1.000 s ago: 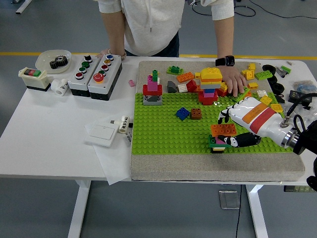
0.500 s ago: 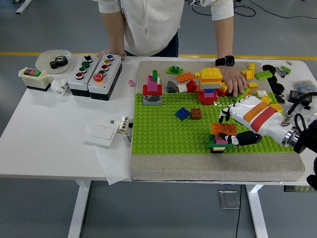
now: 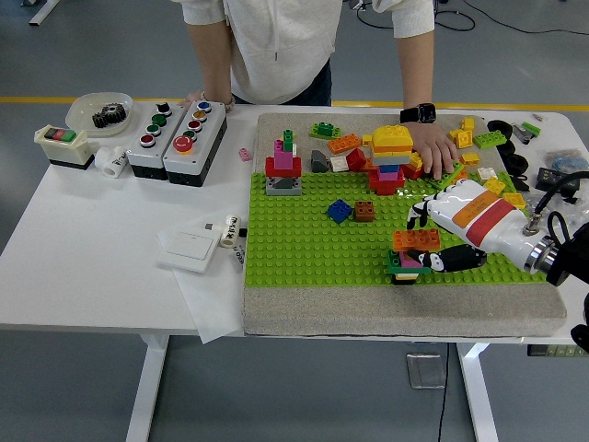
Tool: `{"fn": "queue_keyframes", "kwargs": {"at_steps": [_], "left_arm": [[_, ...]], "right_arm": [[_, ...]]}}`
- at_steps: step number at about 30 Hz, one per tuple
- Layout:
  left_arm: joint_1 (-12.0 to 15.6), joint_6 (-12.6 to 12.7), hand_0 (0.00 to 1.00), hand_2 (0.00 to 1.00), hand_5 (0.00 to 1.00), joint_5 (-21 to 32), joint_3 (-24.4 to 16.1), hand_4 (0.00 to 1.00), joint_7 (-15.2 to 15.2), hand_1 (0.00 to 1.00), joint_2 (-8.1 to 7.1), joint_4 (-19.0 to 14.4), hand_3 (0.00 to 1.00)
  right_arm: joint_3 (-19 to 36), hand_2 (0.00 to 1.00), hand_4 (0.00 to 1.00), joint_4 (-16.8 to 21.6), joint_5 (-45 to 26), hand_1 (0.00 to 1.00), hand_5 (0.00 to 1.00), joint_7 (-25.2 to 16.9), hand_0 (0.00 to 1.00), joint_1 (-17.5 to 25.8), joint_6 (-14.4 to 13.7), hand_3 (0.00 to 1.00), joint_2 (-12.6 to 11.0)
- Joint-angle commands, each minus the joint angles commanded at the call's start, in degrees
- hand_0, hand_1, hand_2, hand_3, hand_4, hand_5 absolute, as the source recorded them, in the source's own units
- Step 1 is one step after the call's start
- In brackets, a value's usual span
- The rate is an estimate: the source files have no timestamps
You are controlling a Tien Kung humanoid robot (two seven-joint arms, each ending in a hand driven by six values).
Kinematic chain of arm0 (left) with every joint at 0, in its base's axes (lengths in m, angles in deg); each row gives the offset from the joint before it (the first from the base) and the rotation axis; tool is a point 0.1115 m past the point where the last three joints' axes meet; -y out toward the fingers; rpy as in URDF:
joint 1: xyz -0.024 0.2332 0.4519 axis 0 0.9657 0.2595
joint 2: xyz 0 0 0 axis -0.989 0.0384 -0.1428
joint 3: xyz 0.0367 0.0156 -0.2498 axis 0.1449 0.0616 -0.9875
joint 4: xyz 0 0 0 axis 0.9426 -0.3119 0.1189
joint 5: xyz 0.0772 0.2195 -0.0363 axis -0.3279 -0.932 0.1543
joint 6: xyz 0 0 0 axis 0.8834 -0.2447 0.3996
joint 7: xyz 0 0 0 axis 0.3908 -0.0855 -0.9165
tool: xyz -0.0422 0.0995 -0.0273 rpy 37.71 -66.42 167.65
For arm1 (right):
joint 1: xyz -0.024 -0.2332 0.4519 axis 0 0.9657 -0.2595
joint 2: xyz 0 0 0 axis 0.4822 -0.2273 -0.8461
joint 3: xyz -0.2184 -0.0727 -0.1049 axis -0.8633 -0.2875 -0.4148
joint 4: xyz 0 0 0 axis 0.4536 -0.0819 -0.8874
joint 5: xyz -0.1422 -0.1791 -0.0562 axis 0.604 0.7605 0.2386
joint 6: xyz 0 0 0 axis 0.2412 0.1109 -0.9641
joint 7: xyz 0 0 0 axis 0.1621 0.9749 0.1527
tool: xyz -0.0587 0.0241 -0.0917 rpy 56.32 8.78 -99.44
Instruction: Pick up the brick,pile it on top of brick,press brick,pick up the brick,pile it on top of brick,press brick
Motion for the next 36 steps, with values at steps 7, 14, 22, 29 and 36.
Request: {"fn": "queue_keyframes", "kwargs": {"at_steps": [7, 14, 22, 29, 36], "left_arm": [[0.1, -0.1, 0.704, 0.750, 0.646, 0.0, 0.0, 0.754, 0.0, 0.667, -0.02, 0.0, 0.654], [0.1, -0.2, 0.705, 0.749, 0.646, 0.1, 0.1, 0.754, 0.1, 0.666, -0.01, 0.0, 0.655], [0.1, -0.3, 0.704, 0.749, 0.645, 0.0, 0.1, 0.754, 0.1, 0.666, 0.00, 0.0, 0.654], [0.0, -0.3, 0.704, 0.749, 0.646, 0.1, 0.2, 0.754, 0.1, 0.666, -0.04, 0.0, 0.654], [0.0, -0.3, 0.704, 0.750, 0.647, 0.1, 0.2, 0.754, 0.2, 0.666, -0.08, 0.0, 0.655]], "right_arm": [[0.5, 0.537, 0.744, 0.3, -0.4, 0.401, 0.435, -0.4, 0.236, 0.2, 0.3, 0.533, -0.2], [0.7, 0.545, 0.758, 0.5, -0.4, 0.405, 0.434, -0.8, 0.239, 0.3, 0.8, 0.535, -0.3], [1.0, 0.579, 0.769, 0.3, -0.7, 0.408, 0.435, -1.0, 0.239, 0.2, 0.6, 0.547, -0.3], [1.3, 0.594, 0.788, 0.4, -0.7, 0.413, 0.437, -1.1, 0.243, 0.3, 0.8, 0.554, -0.3], [1.6, 0.615, 0.815, 0.9, -0.5, 0.417, 0.440, -1.2, 0.243, 0.3, 1.4, 0.568, -0.4]]}}
